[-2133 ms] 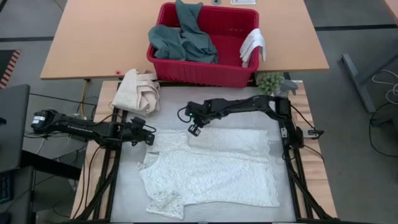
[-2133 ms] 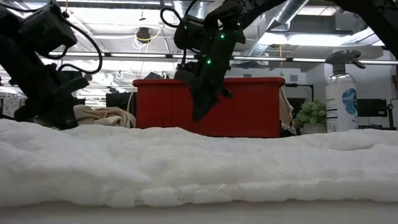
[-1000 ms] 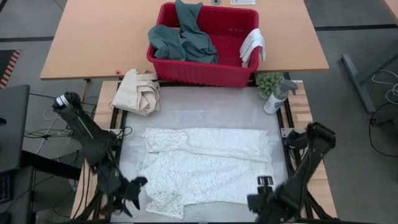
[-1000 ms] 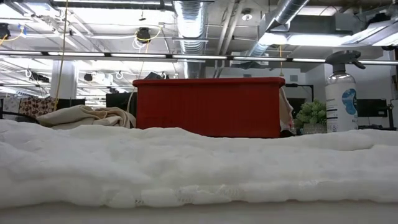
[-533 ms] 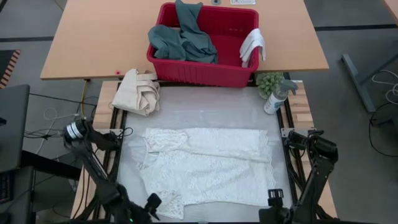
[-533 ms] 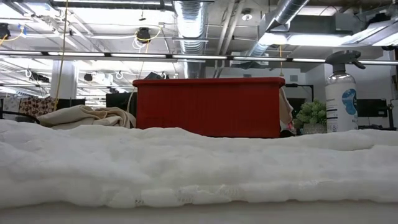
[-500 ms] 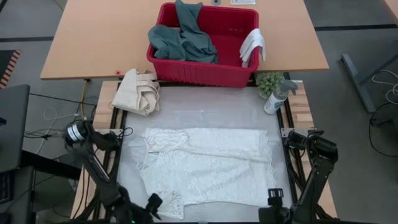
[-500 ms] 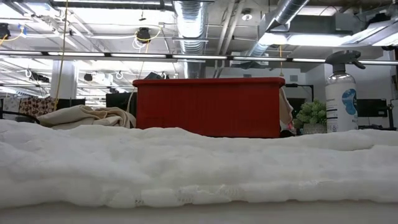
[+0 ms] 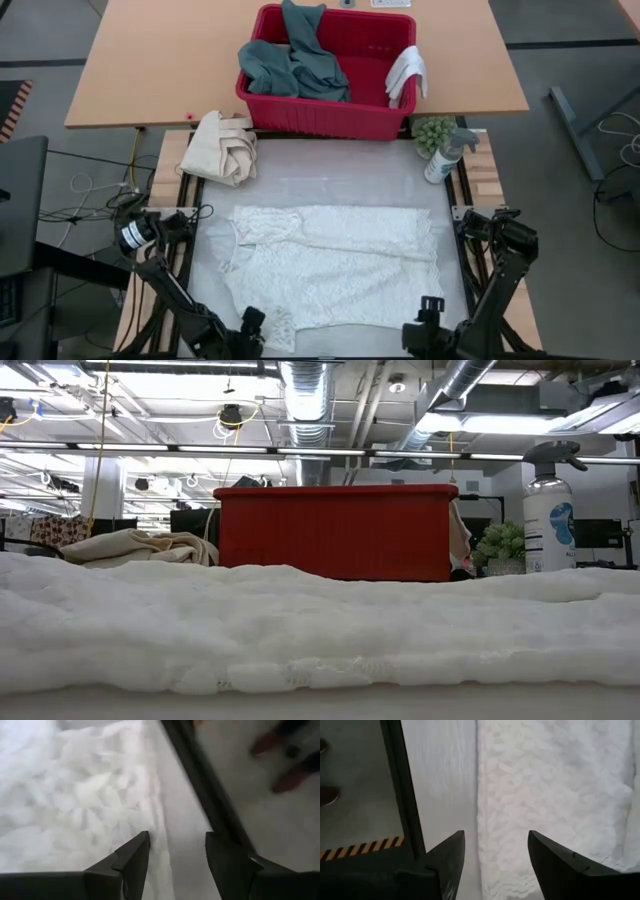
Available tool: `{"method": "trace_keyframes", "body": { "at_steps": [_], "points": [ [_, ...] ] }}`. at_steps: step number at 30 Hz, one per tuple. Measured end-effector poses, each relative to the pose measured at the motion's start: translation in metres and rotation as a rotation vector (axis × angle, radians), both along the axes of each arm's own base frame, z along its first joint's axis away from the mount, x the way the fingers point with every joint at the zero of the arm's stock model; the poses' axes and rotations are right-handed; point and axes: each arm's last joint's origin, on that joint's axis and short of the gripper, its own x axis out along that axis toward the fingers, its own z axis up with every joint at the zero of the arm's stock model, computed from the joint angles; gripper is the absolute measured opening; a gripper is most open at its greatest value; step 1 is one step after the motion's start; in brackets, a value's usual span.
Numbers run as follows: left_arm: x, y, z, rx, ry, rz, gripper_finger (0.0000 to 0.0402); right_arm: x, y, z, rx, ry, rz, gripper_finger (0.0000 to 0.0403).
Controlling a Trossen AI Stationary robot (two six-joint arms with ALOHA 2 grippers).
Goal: Fold Laundry from Bin
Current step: Fold the white shirt
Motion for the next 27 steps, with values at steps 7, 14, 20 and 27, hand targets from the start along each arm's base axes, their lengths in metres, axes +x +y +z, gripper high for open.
{"method": "trace_keyframes", "body": {
  "at_steps": [7, 14, 20, 27],
  "points": [
    [0.012, 0.008, 0.001, -0.098, -0.038, 0.247, 0.0182, -0.012, 0.017, -0.047, -0.077, 0.054, 0.046, 0.024],
    [0.025, 0.018, 0.001, -0.124, -0.008, 0.283, 0.0182, -0.025, 0.013, -0.07, -0.121, 0.108, -0.025, 0.024],
    [0.026, 0.018, 0.001, -0.156, 0.053, 0.236, 0.0167, -0.027, 0.017, -0.087, -0.027, 0.09, -0.043, 0.0239],
    [0.024, 0.018, -0.001, -0.151, 0.064, 0.217, 0.0117, -0.028, 0.011, -0.096, -0.011, 0.084, -0.114, 0.0239]
  ]
}}
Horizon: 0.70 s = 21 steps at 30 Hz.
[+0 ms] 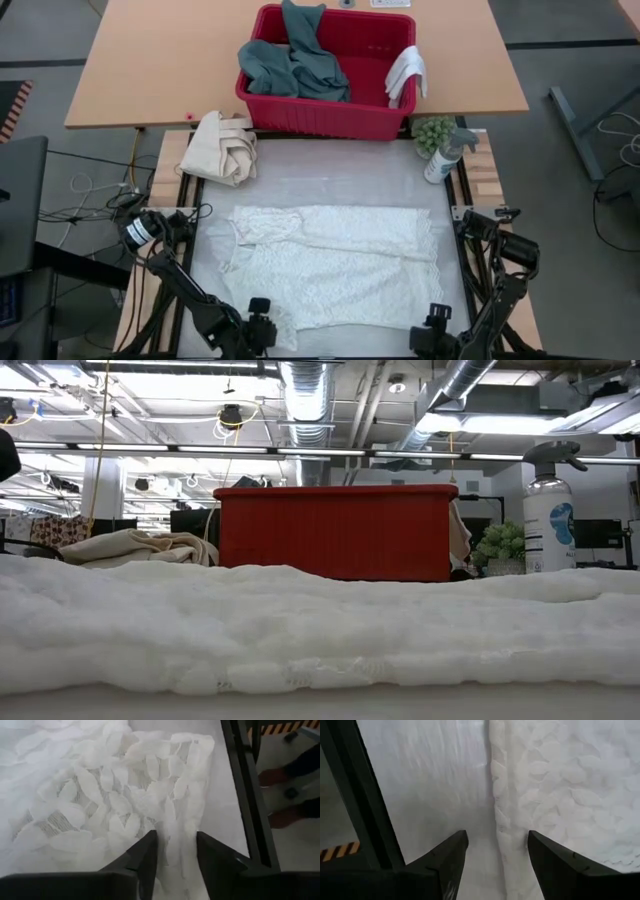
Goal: Fold Laundry from Bin
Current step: Fold the white shirt
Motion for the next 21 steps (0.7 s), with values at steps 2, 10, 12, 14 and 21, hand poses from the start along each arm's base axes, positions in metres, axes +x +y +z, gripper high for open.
{"method": "trace_keyframes", "body": {
  "at_steps": [2, 10, 12, 14, 21],
  "points": [
    [0.001, 0.002, -0.001, -0.001, 0.005, 0.01, 0.0102, 0.001, -0.001, 0.0, 0.006, 0.013, -0.007, 0.0235],
    [0.005, 0.005, -0.001, -0.035, 0.036, 0.027, 0.0021, 0.003, 0.0, -0.001, 0.037, 0.02, -0.081, 0.0133],
    [0.007, 0.006, 0.0, -0.063, 0.052, 0.051, 0.0007, 0.003, 0.002, 0.0, 0.046, 0.018, -0.097, 0.0091],
    [0.008, 0.005, 0.002, -0.078, 0.055, 0.058, 0.0004, 0.005, 0.002, 0.0, 0.049, 0.02, -0.103, 0.0051],
    [0.013, -0.003, 0.016, -0.142, 0.132, 0.046, 0.0001, 0.013, 0.001, 0.007, 0.06, 0.056, -0.126, 0.0024]
  ]
}}
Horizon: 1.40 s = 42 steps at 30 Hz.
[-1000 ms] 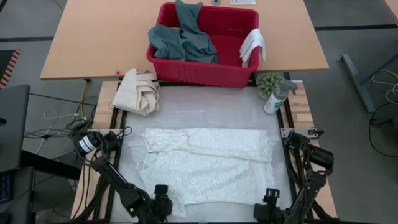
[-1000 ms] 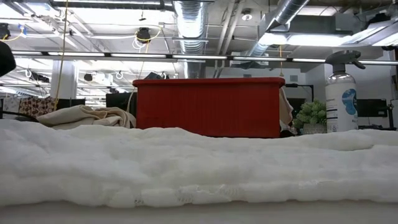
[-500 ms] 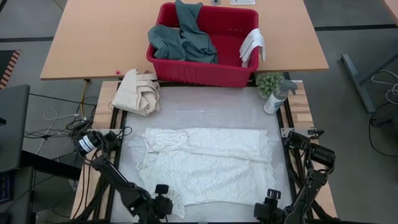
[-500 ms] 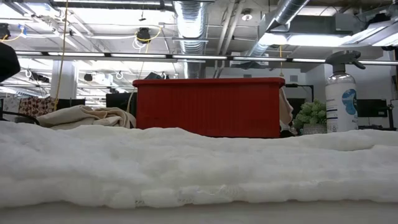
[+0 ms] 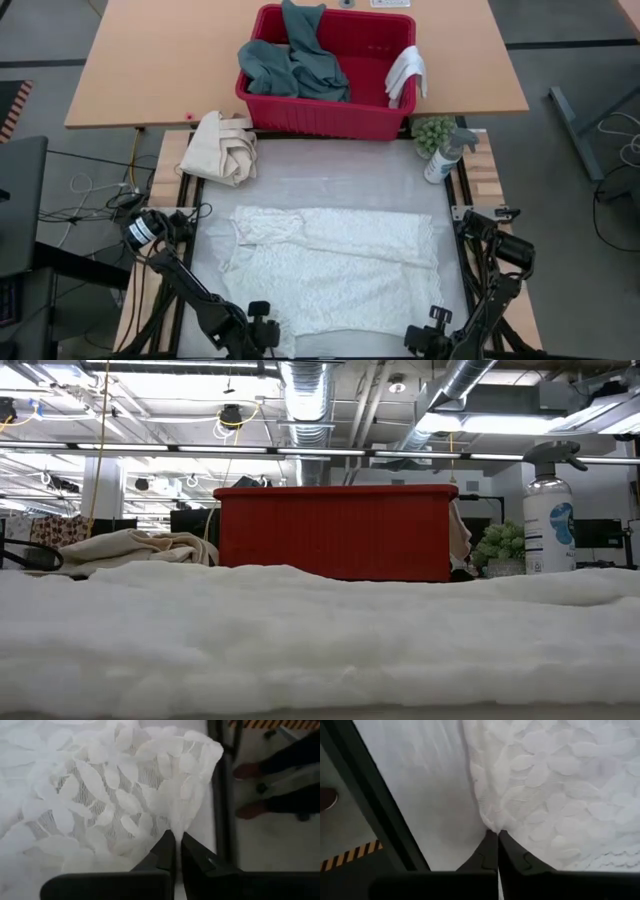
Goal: Fold Laundry from Bin
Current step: Fold the white shirt
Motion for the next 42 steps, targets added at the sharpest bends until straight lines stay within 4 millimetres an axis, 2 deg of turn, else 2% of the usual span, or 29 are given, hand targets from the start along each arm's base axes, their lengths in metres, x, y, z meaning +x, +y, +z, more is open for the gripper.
{"method": "trace_keyframes", "body": {
  "at_steps": [6, 13, 16, 20, 25, 30, 33, 42],
  "points": [
    [0.005, -0.003, 0.019, 0.034, 0.043, -0.034, 0.0, 0.007, -0.006, 0.005, -0.031, 0.041, 0.007, 0.0013],
    [0.019, 0.013, 0.038, -0.01, 0.059, -0.003, 0.0, 0.022, -0.012, 0.018, -0.024, 0.112, 0.067, 0.0013],
    [0.025, 0.023, 0.048, -0.026, 0.038, 0.016, 0.0, 0.026, -0.016, 0.029, -0.006, 0.115, 0.069, 0.0013],
    [0.031, 0.036, 0.061, -0.026, 0.006, 0.016, 0.0, 0.027, -0.027, 0.054, 0.013, 0.089, 0.046, 0.0013],
    [0.038, 0.054, 0.065, 0.022, 0.018, 0.016, 0.0, 0.03, -0.045, 0.072, -0.008, 0.107, 0.05, 0.0013],
    [0.045, 0.07, 0.063, 0.047, 0.065, 0.032, 0.0, 0.04, -0.055, 0.071, -0.015, 0.158, 0.063, 0.0013],
    [0.045, 0.076, 0.065, 0.062, 0.084, 0.04, 0.0, 0.046, -0.066, 0.073, -0.045, 0.173, -0.002, 0.0013],
    [0.039, 0.103, 0.087, 0.207, 0.042, 0.05, 0.0, 0.061, -0.096, 0.078, -0.143, 0.244, -0.102, 0.0013]
  ]
}}
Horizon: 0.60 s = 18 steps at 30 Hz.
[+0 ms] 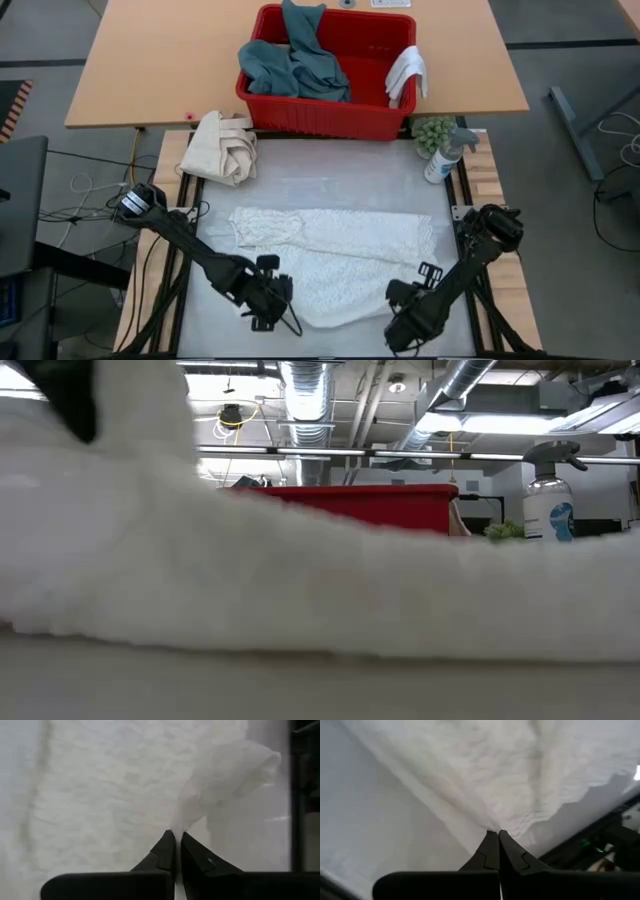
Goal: Fold Laundry from Bin
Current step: Fold the white shirt
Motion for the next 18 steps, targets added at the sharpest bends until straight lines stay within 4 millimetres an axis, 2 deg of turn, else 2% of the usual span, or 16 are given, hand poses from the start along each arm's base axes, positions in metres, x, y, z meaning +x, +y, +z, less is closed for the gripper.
{"method": "trace_keyframes", "body": {
  "at_steps": [10, 18],
  "points": [
    [0.01, 0.038, 0.001, 0.106, 0.07, -0.049, 0.0, 0.017, -0.021, 0.001, -0.002, 0.019, -0.047, 0.0013],
    [0.013, 0.06, 0.006, 0.139, 0.091, -0.084, 0.0, 0.029, -0.035, 0.001, 0.003, 0.021, -0.152, 0.0013]
  ]
}}
